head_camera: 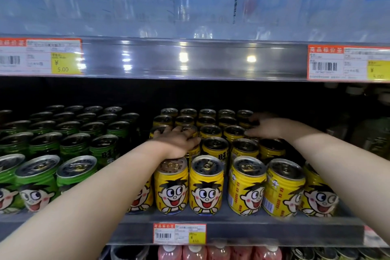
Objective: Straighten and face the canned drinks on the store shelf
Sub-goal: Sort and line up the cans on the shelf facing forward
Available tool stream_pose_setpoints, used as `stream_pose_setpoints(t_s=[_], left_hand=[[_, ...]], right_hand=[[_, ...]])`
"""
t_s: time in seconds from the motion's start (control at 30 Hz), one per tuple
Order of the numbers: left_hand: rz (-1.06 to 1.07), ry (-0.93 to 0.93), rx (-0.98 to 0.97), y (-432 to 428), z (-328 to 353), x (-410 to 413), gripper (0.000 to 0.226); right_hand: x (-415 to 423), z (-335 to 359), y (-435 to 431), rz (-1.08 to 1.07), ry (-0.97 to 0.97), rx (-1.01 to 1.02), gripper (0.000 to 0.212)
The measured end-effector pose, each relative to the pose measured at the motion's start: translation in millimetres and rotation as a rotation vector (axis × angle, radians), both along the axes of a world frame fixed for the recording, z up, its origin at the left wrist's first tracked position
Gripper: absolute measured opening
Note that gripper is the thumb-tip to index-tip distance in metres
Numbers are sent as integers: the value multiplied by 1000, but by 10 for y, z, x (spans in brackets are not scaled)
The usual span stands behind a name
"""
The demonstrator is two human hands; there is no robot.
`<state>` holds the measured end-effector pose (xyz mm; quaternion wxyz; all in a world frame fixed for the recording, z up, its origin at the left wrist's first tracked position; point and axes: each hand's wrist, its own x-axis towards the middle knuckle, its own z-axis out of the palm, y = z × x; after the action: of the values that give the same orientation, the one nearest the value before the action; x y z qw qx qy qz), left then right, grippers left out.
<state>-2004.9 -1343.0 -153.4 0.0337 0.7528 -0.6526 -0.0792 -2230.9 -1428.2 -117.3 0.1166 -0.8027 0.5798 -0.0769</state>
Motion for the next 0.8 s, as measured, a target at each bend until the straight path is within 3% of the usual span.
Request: stream_pose_setpoints(t_s=[0.13, 0.23, 0.3, 0.43, 0.6, 0.7, 0.8], left_hand=[[-28, 52, -51, 63, 42, -29, 59], [-83, 379, -78, 211, 194, -1, 50], [-117, 415, -49, 310, 280, 69, 45], [-139, 125, -35, 486, 285, 167, 47], [-95, 76, -135, 774, 214, 299, 55], [-20, 182, -118, 979, 172, 399, 62], [35, 446, -106, 1131, 102, 478, 73]], right_hand=[[298, -27, 261, 311, 3, -44, 55], [458, -189, 428, 475, 133, 49, 59], [473, -273, 469, 484, 131, 79, 58], [475, -277, 490, 456, 13, 76, 56], [473, -276, 498, 429, -67, 48, 50], [474, -258, 499, 429, -37, 65, 49], [477, -247, 499, 442, 35, 57, 46]])
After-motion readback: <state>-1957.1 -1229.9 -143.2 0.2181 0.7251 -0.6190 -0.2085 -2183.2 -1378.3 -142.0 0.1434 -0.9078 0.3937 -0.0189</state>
